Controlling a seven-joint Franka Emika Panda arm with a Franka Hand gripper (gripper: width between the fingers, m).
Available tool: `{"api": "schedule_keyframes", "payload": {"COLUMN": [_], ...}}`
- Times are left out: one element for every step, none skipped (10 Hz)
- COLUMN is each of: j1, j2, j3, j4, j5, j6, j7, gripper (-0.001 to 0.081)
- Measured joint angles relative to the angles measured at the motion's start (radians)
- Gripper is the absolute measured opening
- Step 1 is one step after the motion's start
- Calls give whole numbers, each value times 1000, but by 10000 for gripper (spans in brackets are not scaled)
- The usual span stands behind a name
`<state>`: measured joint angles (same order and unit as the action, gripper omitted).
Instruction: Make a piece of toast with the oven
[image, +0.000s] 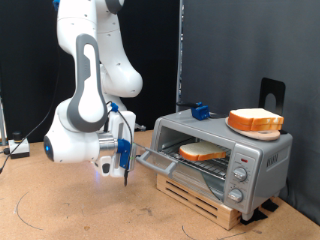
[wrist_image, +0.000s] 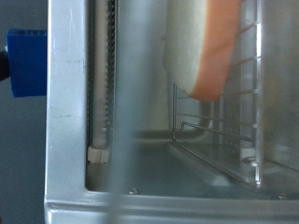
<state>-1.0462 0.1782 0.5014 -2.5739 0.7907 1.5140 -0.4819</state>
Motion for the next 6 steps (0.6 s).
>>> {"api": "schedule_keyframes", "payload": {"j1": [3,9,14,22,35,48], "j2": [-36,-74,-109,-145,-184,-224], "j3": [15,30,46,61,77,94], "j4": [-32,-65,-96,-129,-164,-197], "j5": [18,39,61,91,122,155], "j6": [5,7,7,7,7,7], "j7": [-10,-14,-19,-24,-28,-35], "gripper": [809,809,809,809,809,809]}}
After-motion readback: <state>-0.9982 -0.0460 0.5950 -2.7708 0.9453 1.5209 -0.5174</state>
